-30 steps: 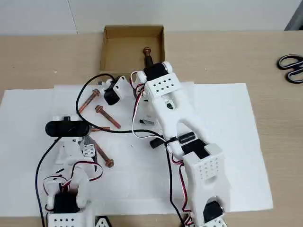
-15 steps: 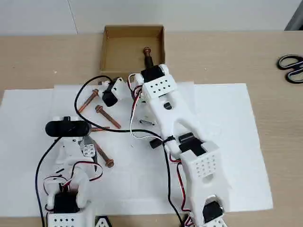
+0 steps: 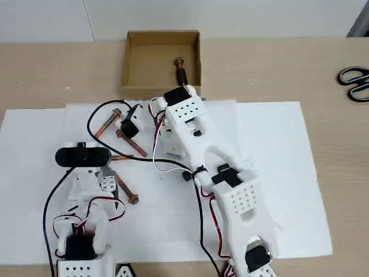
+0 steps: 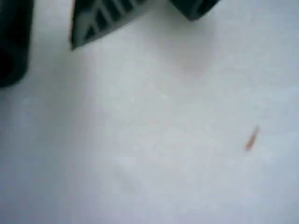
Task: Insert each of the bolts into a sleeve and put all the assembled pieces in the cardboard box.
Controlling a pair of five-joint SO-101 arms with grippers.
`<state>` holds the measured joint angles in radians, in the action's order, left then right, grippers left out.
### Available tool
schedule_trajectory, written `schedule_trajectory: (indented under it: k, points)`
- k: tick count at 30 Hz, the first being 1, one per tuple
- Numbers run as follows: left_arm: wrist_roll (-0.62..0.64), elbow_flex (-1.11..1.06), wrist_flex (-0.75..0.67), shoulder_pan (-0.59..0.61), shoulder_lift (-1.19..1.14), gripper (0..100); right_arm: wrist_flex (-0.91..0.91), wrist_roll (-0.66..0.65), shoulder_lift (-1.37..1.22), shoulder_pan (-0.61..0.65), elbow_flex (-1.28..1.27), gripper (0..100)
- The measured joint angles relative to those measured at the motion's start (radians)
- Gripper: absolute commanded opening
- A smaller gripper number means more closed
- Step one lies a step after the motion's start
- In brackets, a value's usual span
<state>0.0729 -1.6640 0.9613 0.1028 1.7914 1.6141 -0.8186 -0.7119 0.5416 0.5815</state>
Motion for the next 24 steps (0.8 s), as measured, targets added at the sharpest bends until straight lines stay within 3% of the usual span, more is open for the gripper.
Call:
schedule_trajectory:
  k: [7,18,24]
  points:
    - [0.000,0.000,0.000,0.000,0.000,1,-0.002,0.000,-0.002,-0.012,0.003,0.6]
    - [0.000,0.000,0.000,0.000,0.000,1,0.048,0.021,0.028,-0.018,-0.002,0.8]
    - [0.000,0.000,0.000,0.000,0.000,1,0.080,0.121,0.173,-0.026,-0.002,0.4]
